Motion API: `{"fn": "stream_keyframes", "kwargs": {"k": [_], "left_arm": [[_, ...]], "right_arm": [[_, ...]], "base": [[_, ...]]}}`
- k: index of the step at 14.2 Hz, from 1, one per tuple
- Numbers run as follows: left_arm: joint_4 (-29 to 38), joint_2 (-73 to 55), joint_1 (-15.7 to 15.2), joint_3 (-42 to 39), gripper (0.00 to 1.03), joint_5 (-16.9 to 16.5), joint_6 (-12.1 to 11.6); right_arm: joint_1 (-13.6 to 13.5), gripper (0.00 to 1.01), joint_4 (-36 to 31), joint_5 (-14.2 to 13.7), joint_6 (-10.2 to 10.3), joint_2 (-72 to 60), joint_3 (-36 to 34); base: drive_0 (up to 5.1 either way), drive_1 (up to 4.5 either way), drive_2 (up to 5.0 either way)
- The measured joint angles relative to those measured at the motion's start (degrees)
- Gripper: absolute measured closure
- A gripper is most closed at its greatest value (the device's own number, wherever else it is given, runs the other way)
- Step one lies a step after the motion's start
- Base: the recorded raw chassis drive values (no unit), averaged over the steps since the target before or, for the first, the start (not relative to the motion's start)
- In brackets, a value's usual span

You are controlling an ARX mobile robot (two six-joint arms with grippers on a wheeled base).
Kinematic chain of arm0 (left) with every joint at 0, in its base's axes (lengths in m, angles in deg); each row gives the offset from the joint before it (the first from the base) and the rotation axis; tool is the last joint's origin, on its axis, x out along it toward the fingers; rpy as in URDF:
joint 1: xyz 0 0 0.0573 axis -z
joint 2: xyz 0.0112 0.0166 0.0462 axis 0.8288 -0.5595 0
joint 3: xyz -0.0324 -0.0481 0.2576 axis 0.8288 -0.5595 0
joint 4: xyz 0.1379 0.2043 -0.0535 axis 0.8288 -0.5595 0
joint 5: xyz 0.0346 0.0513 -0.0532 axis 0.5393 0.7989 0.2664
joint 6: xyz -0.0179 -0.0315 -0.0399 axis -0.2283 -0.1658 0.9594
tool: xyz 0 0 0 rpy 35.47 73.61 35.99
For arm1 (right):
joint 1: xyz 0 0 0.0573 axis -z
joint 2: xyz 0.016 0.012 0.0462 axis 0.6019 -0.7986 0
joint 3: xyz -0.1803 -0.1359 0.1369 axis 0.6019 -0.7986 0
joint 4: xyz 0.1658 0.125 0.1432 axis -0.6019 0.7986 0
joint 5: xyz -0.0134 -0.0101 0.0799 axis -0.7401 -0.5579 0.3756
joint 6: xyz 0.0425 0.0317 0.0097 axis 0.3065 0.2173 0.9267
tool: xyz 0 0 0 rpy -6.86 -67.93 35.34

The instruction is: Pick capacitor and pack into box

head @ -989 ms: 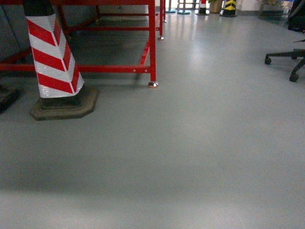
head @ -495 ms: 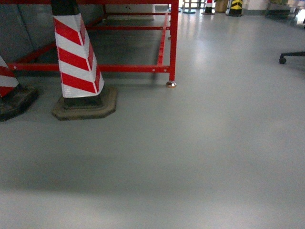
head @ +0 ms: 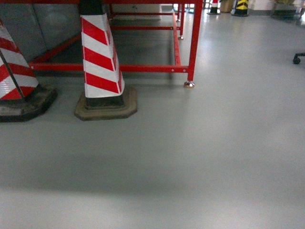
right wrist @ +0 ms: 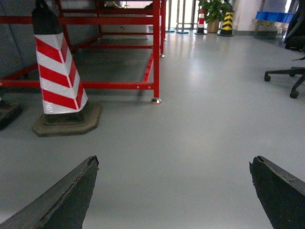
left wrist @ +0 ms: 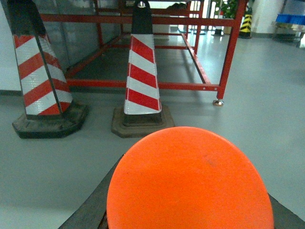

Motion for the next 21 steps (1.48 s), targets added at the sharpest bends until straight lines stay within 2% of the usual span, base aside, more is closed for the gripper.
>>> {"fn": "stream_keyframes", "kwargs": {"k": [13,19,21], "left_arm": [[-0.02,0.00,0.00,0.00,0.59,-0.04,0.00],[0.02,0.00,0.04,0.00,0.59,0.09,0.00],[0.04,0.00,0.04,0.00,0.59,0.09,0.00]], "right_arm": [[0.00,0.03,0.07,0.04,0.00,0.00,0.00],[0.00,0.03,0.09,0.17,0.00,0.00,0.00],[0.00,0.03,0.17,0.17,0.00,0.00,0.00]], "base": [[-5.0,2.45,2.4],[0.0,0.00,0.0],[-0.1,3.89,-4.1]]}}
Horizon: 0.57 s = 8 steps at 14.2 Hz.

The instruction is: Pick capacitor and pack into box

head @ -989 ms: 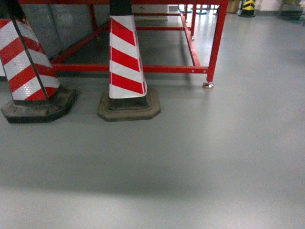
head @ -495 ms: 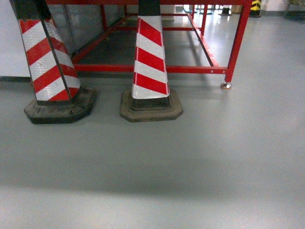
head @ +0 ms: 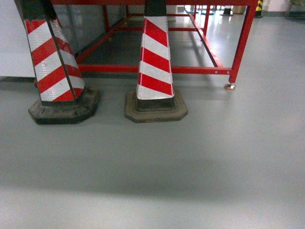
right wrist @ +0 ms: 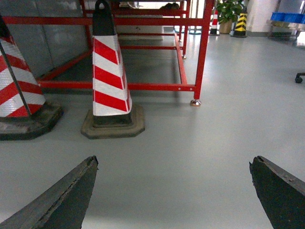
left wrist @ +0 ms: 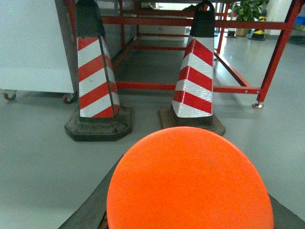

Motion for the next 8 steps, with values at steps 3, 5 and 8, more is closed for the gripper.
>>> {"fn": "stream_keyframes", "kwargs": {"k": [3,5,8], "left_arm": [[0.00,0.00,0.00,0.00,0.59,-0.02,0.00],[0.07,0.00,0.00,0.00,0.59,-0.09,0.00],[0.00,0.00,0.00,0.00,0.59,-0.11,-0.02]], "right_arm": [[0.00,0.03,-0.09,-0.04,0.00,0.00,0.00],[0.00,0.03,-0.13,-0.13,0.00,0.00,0.00],[0.00,0.03,-0.13,-0.13,0.00,0.00,0.00]], "base": [[0.0,3.91,-4.0],[0.1,4.00,-3.8],[0.1,3.96,-3.8]]}}
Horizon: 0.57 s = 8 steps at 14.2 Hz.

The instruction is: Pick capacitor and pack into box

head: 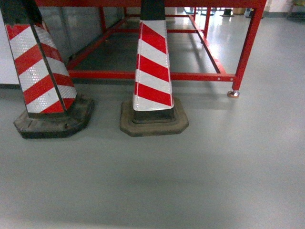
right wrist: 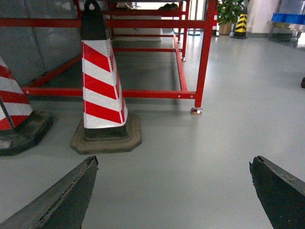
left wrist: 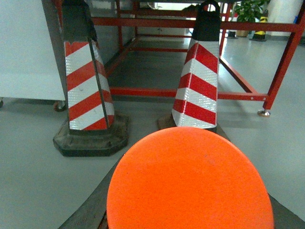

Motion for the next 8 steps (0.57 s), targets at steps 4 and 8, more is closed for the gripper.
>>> {"fn": "stream_keyframes", "kwargs": {"k": [4,8], "left_arm": [[0.07,0.00,0.00,0.00,0.59,0.00,0.02],[0.15,0.00,0.00,0.00,0.59,-0.02,0.00]], "right_arm": [[0.00,0.03,0.07,0.00,0.00,0.00,0.00],[0.00,0.03,0.02,0.02,0.00,0.00,0.00]], "base": [[0.0,3.87,-3.8],[-0.1,3.71,-4.0]]}}
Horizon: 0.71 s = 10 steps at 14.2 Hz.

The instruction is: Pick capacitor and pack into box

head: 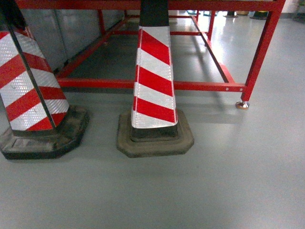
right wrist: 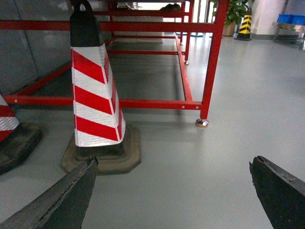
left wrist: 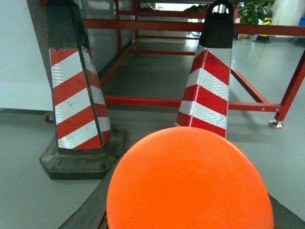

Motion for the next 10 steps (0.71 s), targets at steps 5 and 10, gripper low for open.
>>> {"fn": "stream_keyframes", "kwargs": {"k": [5,10], "left_arm": [[-0.11,0.00,0.00,0.00,0.59,-0.02,0.00],[-0.11,0.00,0.00,0.00,0.59,0.00,0.02]], "right_arm": [[0.00,0.03,-0.02,-0.02,0.00,0.00,0.00],[0.00,0.03,0.07,-0.02,0.00,0.00,0.00]], "base": [[-0.1,3.75,-3.9],[0.0,3.84,-3.8]]}}
